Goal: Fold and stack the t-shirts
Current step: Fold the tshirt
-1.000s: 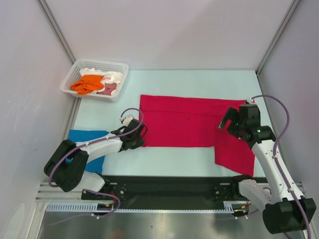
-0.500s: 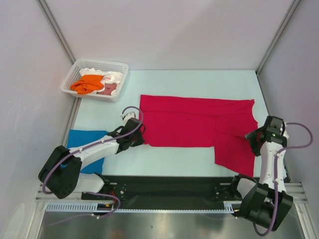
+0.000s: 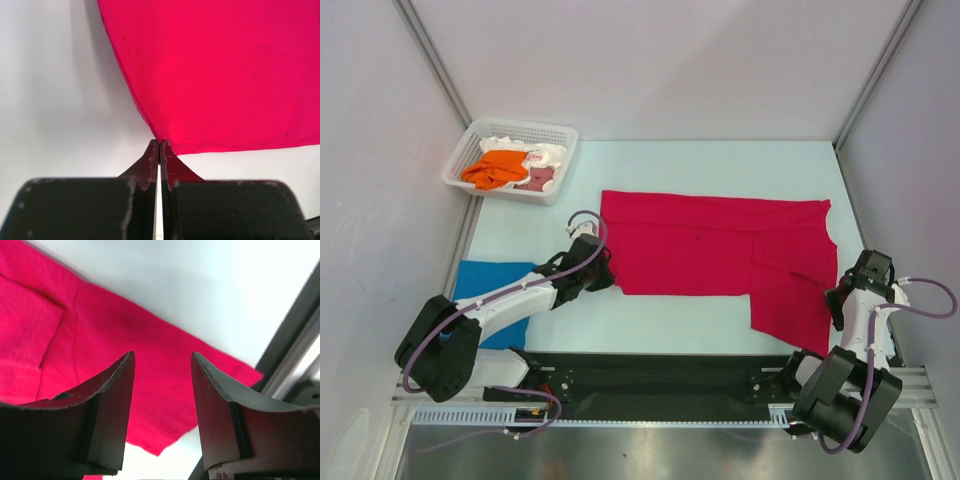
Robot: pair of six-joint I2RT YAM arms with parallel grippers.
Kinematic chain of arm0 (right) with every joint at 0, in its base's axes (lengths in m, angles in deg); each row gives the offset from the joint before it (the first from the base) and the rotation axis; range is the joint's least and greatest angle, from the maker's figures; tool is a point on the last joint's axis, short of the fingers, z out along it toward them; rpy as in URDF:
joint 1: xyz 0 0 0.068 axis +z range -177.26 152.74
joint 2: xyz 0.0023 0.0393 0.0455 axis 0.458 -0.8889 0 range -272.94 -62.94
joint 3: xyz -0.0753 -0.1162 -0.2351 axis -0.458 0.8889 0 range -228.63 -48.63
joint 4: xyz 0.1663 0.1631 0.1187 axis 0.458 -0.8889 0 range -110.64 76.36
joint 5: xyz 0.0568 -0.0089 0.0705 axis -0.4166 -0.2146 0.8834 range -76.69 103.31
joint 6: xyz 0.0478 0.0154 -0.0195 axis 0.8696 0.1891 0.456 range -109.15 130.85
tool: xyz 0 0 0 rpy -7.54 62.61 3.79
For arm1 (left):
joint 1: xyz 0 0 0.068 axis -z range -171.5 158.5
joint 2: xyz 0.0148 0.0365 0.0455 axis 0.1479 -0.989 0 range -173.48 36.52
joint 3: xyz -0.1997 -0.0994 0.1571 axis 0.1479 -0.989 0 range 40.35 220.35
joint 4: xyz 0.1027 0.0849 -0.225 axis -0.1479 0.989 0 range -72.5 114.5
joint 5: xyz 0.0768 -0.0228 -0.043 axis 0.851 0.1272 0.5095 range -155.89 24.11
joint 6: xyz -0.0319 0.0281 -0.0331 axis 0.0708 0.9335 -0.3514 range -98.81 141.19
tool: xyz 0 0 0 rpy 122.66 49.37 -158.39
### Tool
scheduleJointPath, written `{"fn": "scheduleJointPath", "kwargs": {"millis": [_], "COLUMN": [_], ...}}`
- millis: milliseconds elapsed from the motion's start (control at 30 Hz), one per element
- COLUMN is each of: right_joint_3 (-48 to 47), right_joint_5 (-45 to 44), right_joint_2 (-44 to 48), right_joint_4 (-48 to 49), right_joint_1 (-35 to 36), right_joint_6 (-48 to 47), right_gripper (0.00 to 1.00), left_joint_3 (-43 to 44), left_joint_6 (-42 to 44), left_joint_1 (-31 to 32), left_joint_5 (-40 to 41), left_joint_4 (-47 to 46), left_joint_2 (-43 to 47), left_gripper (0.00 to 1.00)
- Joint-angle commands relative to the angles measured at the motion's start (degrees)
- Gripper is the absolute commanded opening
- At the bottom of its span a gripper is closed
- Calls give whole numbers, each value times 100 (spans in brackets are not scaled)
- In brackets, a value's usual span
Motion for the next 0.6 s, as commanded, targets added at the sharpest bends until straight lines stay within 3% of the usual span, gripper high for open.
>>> {"fn": "scheduleJointPath", "kwargs": {"millis": [0, 567], "right_joint_3": [138, 244], "right_joint_5": [-177, -10], "right_joint_2": [-108, -970], "right_joint_4": [504, 1226], "right_joint_1": [-27, -53], "right_joint_6": [-122, -589], "right_gripper": [53, 52], "left_joint_3": [239, 178], "left_joint_6": [140, -150], "left_joint_1": [33, 25], "left_joint_5": [-122, -104], "left_joint_4": [-233, -242], "left_joint_2": [65, 21], "left_gripper": [0, 0]}}
